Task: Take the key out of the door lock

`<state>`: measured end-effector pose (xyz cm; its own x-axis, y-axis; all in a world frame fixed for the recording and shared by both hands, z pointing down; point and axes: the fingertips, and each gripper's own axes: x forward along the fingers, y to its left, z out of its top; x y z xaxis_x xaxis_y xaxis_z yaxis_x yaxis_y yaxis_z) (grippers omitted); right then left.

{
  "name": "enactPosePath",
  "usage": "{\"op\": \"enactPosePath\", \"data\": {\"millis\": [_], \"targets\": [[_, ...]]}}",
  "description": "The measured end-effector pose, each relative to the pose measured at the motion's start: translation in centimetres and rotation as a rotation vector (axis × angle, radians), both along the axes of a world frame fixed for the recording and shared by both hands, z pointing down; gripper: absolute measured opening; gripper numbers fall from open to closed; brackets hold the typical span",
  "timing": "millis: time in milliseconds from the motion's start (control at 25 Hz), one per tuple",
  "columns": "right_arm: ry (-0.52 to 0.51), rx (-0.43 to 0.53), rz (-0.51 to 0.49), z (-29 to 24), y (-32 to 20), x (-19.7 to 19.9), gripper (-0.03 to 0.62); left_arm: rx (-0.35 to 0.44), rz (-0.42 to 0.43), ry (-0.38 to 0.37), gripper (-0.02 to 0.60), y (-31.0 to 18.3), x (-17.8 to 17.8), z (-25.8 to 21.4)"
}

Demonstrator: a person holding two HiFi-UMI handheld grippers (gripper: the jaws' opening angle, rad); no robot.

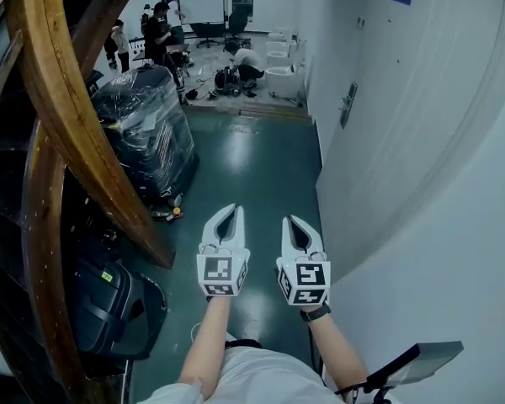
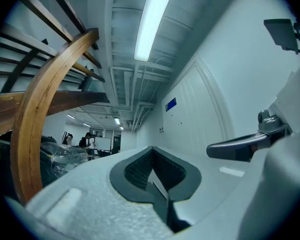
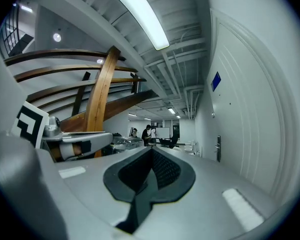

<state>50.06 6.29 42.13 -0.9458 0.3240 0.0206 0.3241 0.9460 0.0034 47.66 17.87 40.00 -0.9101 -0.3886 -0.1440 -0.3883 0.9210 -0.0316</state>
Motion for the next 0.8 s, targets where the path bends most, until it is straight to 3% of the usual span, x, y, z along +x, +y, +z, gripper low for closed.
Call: {"op": "enactPosePath", "data": {"millis": [240, 520, 800], "targets": [[-0.011, -0.026, -0.005, -1.3, 1.2, -9.2, -0.006, -0.009, 0.022, -0.024, -0.001, 0.1, -8.8, -1.6], [0.017, -0.043, -0.014, 0.0, 0.8, -16.8, -0.006, -0.008, 0.030, 0.014, 0.000, 0.1, -16.3, 0.2], [0.031, -0.083, -0.092, 1.3, 1.5, -26.9, -0.006, -0.032, -0.030, 0.015, 0.000, 0.8, -25.4, 0.6]]}}
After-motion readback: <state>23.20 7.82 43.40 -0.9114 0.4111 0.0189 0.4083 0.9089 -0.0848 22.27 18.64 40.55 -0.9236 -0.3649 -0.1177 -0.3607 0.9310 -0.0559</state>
